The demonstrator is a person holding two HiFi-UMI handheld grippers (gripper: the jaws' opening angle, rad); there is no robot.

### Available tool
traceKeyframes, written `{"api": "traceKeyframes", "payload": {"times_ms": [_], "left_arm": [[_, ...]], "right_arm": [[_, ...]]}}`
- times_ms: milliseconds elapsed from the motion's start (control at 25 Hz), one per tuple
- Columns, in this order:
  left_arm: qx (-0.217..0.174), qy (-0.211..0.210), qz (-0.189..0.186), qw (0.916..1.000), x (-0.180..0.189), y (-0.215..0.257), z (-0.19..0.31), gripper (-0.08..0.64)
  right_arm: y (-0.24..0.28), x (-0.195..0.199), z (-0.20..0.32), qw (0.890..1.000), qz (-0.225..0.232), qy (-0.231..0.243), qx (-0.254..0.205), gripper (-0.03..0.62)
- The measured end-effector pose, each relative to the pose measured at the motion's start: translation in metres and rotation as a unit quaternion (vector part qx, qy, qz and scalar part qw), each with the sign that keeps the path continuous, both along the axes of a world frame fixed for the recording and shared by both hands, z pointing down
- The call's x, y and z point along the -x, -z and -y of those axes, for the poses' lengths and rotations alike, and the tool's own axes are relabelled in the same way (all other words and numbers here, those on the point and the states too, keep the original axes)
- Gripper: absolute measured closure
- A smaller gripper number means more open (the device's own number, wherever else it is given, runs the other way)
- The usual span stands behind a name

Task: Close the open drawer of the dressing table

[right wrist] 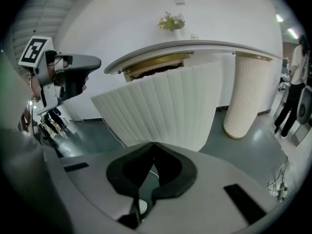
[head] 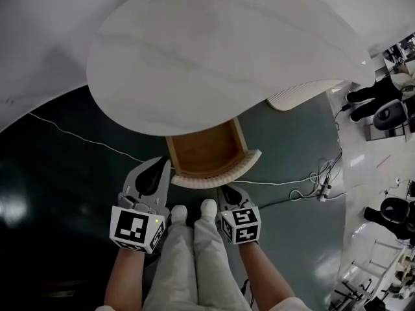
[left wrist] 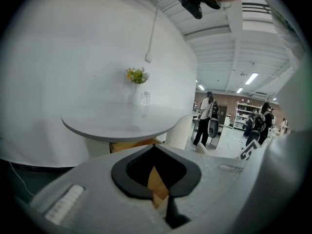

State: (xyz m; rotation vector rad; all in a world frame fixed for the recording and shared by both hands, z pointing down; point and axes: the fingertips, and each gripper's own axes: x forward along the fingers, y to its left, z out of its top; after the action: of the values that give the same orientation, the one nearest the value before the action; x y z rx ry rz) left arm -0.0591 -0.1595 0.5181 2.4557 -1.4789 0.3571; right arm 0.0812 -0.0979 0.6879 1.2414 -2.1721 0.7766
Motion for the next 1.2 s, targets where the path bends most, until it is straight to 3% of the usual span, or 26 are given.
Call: {"api": "traceKeyframes", "payload": {"times_ms": [1200], "left_arm": [[-0.015,0.042,0.008,0.9990,0.031,-0.002,0.017,0.543]], "right_arm": [[0.005,0.034,0.083,0.998,0.025,-0.009,-0.065,0.594]]}}
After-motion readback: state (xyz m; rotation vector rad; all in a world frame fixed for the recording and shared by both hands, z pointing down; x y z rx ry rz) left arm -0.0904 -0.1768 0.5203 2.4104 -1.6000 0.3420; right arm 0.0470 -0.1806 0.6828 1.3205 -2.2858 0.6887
